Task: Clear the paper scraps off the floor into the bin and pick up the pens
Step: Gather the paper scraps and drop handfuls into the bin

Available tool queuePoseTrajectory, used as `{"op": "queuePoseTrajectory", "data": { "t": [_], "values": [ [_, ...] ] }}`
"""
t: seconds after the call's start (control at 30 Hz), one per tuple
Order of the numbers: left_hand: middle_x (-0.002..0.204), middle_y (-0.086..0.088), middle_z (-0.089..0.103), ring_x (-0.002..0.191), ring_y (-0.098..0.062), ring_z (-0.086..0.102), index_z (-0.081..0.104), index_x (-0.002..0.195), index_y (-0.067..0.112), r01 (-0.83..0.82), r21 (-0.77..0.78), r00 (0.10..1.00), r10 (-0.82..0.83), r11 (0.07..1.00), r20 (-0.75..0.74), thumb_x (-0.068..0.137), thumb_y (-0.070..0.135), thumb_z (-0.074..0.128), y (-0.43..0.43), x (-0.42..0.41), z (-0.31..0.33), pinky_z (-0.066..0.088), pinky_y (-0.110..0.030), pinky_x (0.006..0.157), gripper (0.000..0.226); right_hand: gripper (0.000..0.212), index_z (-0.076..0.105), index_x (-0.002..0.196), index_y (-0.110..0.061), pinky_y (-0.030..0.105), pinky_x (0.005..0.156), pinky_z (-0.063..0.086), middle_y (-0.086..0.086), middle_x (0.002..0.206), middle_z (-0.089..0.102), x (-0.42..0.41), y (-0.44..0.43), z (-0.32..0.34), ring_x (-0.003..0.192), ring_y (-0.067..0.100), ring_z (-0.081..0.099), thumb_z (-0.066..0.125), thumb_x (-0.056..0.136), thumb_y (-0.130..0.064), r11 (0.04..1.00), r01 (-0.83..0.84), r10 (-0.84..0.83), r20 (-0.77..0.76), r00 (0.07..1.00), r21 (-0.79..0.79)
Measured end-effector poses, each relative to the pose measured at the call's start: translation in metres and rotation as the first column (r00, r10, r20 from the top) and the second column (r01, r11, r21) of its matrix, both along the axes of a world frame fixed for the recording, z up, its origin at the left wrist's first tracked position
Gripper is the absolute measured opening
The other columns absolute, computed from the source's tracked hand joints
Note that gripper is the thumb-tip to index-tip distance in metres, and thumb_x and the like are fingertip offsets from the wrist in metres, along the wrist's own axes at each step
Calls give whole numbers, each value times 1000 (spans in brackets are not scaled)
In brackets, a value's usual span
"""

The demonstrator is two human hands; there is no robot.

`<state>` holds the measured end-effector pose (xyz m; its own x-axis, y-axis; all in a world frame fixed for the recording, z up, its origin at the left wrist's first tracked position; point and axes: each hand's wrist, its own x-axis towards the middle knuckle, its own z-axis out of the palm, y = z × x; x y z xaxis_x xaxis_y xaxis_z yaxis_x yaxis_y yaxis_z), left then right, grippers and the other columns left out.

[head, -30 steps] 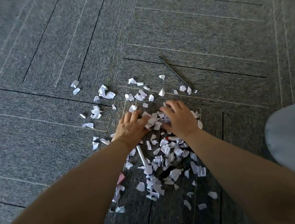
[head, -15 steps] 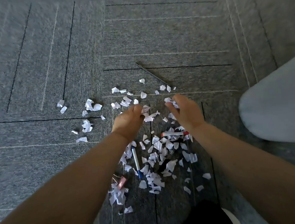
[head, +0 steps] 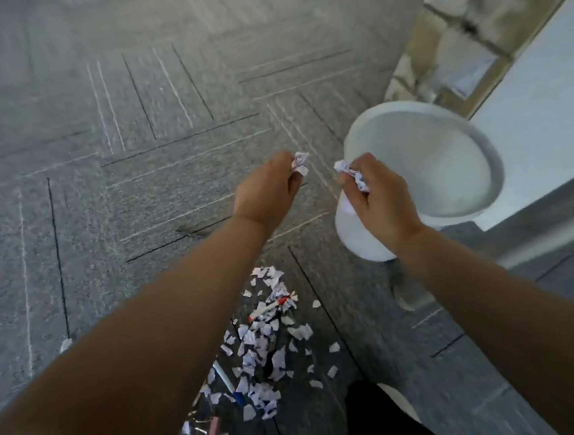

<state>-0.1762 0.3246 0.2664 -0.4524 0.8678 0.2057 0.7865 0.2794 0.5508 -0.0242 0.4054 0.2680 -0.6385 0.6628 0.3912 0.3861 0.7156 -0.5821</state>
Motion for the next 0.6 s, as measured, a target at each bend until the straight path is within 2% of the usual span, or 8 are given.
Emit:
{"op": "queuePoseTrajectory", "data": {
  "t": [0.1,0.17,0.23,0.3,0.37,0.47,0.53,0.6],
  "values": [
    [100,-21,61,86,-37,57,48,99,1,104,79,995,-104,991,-12,95,25,42,41,20,26,40,-38,64,25,24,53,87,3,30,59,36,23,78,60,24,36,26,72,31,56,51,91,-20,987,136,-133,-42,990,80],
    [98,-21,60,83,-37,56,48,98,0,157,101,987,-152,982,-48,95,23,42,72,34,37,36,-37,62,24,27,52,95,2,36,65,40,23,87,60,36,68,30,81,37,57,49,92,-25,972,228,-225,-50,973,60],
    [96,-22,59,81,-36,55,50,98,-1,193,119,980,-187,974,-62,95,23,42,104,48,39,29,-33,60,25,32,51,107,0,37,75,40,23,105,56,46,96,25,95,38,54,53,90,-28,949,314,-315,22,949,37],
    [97,-23,59,83,-36,55,51,100,-1,217,103,976,-215,971,-23,94,21,44,131,59,32,32,-33,62,24,44,47,117,-4,39,88,38,22,121,48,55,111,16,108,38,47,58,86,-32,927,371,-375,143,916,52],
    [103,-20,58,92,-35,55,52,105,2,281,40,959,-282,959,21,91,21,47,153,65,17,38,-34,70,24,45,44,122,-8,43,94,37,18,129,44,63,113,9,115,38,43,57,86,-32,905,419,-424,195,884,68],
    [126,-13,51,117,-31,45,43,129,19,420,-208,899,-436,884,-38,89,33,51,169,69,-4,38,-39,96,43,35,47,120,-8,44,96,39,16,127,50,73,104,2,115,36,45,56,87,-19,896,436,-444,151,883,85],
    [137,-9,43,125,-31,37,31,138,25,422,-319,869,-479,848,-122,89,38,50,169,67,-7,34,-45,103,54,34,48,119,-7,42,97,39,16,125,53,78,99,-4,114,35,47,56,86,-12,911,405,-413,165,896,80],
    [140,-9,40,127,-30,34,29,140,22,419,-314,861,-483,852,-162,90,36,49,162,63,-6,33,-45,104,56,34,49,119,-7,42,96,40,15,124,54,81,96,-9,112,33,48,57,86,-12,921,384,-389,195,900,65]
  ]
}}
